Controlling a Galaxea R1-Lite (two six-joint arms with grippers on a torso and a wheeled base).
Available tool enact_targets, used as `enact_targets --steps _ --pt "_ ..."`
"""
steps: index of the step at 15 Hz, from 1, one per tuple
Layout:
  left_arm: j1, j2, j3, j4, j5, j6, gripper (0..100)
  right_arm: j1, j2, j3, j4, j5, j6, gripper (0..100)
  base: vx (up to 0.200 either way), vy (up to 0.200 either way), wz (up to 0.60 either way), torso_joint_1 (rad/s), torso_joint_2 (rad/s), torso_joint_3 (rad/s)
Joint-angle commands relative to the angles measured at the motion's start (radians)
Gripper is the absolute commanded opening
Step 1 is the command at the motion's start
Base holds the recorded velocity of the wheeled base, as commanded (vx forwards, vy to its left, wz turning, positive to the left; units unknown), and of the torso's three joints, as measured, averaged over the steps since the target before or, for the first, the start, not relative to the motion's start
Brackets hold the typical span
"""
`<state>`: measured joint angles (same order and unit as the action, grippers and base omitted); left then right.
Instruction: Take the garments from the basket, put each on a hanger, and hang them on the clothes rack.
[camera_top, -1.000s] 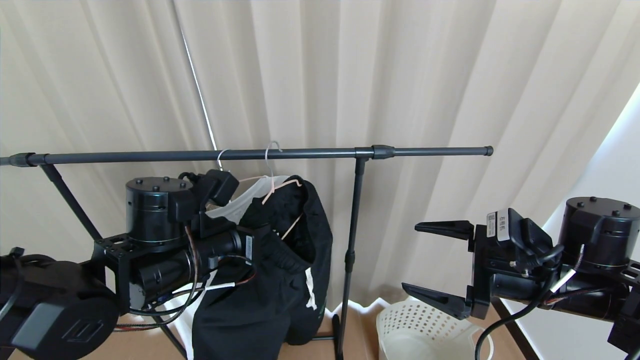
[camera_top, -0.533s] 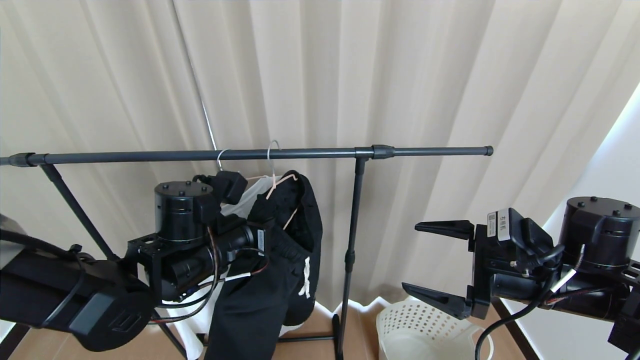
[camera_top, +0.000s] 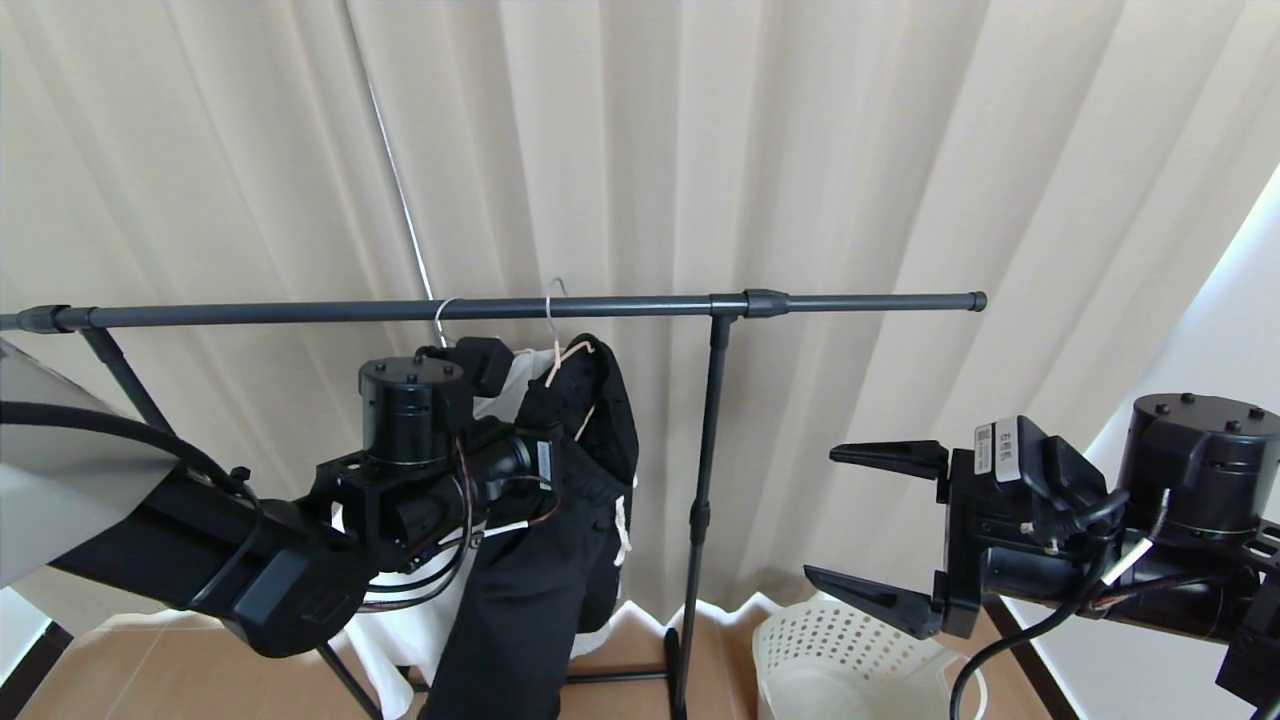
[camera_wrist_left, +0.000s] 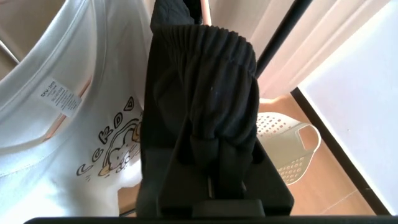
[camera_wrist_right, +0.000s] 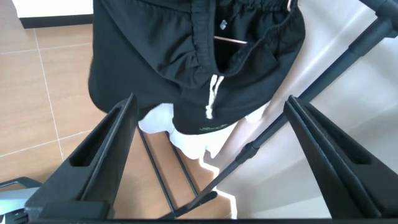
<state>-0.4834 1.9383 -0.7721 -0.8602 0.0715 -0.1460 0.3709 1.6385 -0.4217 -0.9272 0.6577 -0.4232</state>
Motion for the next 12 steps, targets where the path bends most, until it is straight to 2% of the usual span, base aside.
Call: enact_targets --steps 1,12 --pt "0.011 0.027 -0.021 0.0 0.001 -0.001 0 0.0 0.007 0.0 -0.001 0.0 0.0 100 0.0 0.0 0.0 0.0 0.0 0.0" --pt "0.031 0.083 -0.065 0.001 -0.001 -0.003 0 -0.003 0.026 -0.006 -0.001 -0.007 -0.002 100 0.0 0.0 0.0 0.0 0.0 0.0"
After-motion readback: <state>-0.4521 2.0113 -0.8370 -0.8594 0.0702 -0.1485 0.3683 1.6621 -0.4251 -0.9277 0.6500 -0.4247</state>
